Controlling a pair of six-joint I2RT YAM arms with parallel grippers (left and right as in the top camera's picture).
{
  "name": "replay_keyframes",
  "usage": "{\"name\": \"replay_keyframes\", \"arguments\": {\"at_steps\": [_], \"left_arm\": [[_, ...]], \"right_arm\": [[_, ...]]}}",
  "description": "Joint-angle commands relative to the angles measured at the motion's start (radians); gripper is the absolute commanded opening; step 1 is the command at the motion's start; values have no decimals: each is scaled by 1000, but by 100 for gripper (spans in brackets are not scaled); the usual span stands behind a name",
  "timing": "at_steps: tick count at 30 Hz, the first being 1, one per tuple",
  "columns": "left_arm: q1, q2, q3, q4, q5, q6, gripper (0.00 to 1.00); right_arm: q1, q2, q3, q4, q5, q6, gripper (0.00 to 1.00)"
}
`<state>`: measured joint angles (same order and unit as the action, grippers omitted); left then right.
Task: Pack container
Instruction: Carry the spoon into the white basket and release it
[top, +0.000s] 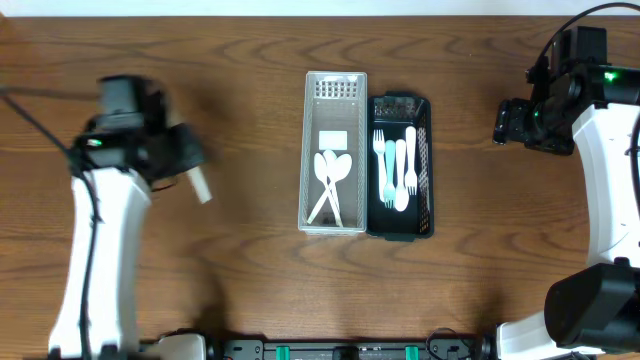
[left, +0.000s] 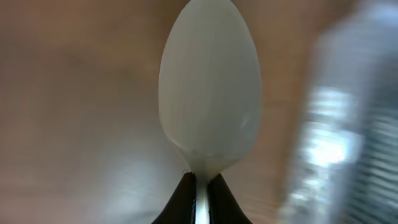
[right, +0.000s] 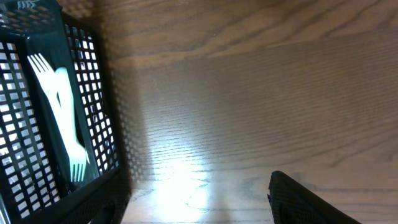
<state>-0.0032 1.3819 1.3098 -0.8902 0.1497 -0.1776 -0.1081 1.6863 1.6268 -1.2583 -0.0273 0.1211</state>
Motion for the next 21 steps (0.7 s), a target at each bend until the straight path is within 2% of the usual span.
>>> {"name": "replay_keyframes", "arguments": {"at_steps": [1,5,11,21], "left_arm": [[-160,-34,99,-2,-3,-48,6],[-342,1,173,22,-4,-48,6],[-495,148,174,71,-4,-41,6],[-565,445,174,149,-5,-2,6]], "right_arm": [[-3,-3,-4,2,-4,-10,75],[-3,-3,-4,2,-4,-10,75],[-3,-3,-4,0,-5,-10,75],[-3,-3,-4,-6,-7,-10,76]]}}
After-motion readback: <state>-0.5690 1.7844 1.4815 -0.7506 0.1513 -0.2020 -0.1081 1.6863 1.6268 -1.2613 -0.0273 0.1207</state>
